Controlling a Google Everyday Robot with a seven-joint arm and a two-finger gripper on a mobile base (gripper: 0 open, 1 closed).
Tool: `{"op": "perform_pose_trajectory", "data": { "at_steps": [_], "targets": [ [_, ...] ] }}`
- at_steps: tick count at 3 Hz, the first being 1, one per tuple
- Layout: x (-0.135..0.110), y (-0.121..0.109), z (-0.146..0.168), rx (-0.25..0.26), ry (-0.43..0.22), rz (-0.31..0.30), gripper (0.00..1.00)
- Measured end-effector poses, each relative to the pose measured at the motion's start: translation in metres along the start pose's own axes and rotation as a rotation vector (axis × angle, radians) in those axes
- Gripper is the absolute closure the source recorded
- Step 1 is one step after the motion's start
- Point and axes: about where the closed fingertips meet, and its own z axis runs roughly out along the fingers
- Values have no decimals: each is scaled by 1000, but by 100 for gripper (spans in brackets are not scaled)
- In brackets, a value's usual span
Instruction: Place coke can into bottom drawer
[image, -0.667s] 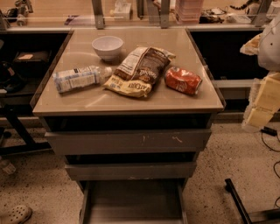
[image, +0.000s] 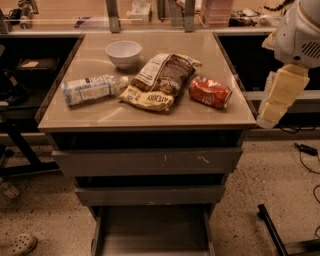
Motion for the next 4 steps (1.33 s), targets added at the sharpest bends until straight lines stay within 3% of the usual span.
{"op": "perform_pose_trajectory", "data": {
  "at_steps": [1,2,4],
  "targets": [
    [-14,-29,22,5,10,12,0],
    [-31,-63,79,-38,28,50,0],
    [-37,-72,91,-68,-9,68,0]
  ]
}}
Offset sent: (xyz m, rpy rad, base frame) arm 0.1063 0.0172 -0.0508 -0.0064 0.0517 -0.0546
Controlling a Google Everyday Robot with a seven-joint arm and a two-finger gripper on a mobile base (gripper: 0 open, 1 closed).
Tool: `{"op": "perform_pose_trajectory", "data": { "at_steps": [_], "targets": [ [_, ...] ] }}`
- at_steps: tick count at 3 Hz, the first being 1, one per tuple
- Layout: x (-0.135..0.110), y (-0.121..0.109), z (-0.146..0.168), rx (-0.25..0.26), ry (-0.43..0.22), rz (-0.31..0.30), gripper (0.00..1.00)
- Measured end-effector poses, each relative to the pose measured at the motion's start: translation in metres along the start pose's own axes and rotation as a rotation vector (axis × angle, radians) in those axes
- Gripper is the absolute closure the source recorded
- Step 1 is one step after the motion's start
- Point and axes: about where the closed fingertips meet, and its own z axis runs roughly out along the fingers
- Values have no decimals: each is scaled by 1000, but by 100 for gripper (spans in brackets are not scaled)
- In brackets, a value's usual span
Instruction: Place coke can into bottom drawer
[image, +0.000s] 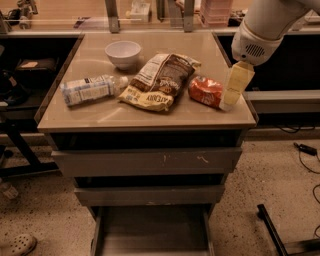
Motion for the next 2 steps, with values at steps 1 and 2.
{"op": "perform_pose_trajectory", "data": {
  "at_steps": [1,2],
  "targets": [
    [-12,-24,24,-30,-14,65,0],
    [-15,-38,53,-65,-4,132,0]
  ]
}}
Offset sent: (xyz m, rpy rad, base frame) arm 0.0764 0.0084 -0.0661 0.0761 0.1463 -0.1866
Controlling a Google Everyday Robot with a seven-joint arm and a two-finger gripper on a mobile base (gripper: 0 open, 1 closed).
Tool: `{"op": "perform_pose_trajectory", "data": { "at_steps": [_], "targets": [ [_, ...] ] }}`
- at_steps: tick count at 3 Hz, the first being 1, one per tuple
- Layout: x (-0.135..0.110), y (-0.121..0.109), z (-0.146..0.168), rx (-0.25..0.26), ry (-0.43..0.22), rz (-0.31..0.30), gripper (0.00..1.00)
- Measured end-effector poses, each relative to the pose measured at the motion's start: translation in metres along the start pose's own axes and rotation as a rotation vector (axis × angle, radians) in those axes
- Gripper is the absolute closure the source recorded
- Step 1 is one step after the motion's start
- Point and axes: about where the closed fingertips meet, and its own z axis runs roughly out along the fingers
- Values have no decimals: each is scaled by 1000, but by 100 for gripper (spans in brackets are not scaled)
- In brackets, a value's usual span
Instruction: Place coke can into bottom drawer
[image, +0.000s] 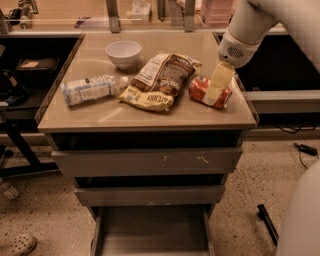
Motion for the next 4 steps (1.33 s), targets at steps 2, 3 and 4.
{"op": "perform_pose_trajectory", "data": {
  "at_steps": [2,3,4],
  "targets": [
    [6,-5,50,-62,38,77,17],
    [6,-5,51,-62,38,77,40],
    [5,-5,51,-62,38,77,64]
  ]
}}
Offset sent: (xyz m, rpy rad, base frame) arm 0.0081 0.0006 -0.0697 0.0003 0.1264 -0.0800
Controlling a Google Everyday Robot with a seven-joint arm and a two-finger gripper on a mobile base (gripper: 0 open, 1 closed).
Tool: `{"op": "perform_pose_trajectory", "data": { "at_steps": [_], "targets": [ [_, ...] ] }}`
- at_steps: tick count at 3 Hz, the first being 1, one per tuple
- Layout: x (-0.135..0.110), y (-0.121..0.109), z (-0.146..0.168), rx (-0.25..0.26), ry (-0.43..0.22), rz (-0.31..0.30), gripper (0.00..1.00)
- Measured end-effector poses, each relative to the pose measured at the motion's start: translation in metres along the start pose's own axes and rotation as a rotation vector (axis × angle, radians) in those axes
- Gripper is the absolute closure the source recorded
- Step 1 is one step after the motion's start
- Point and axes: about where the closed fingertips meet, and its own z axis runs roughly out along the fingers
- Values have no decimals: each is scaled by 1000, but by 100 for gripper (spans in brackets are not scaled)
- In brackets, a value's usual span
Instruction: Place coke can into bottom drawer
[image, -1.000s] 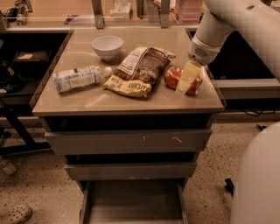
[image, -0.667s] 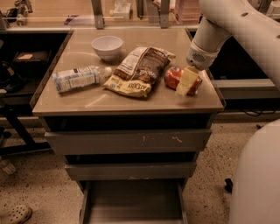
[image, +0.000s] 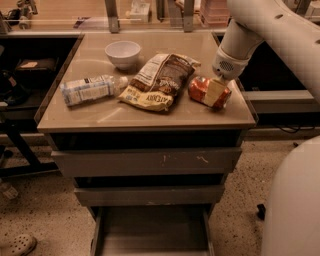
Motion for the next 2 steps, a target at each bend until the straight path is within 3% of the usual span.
{"op": "perform_pose_trajectory", "data": {
  "at_steps": [1,2],
  "targets": [
    [-4,5,-16,25,-22,-47,87],
    [15,28,-46,81,-49,-60,100]
  ]
}}
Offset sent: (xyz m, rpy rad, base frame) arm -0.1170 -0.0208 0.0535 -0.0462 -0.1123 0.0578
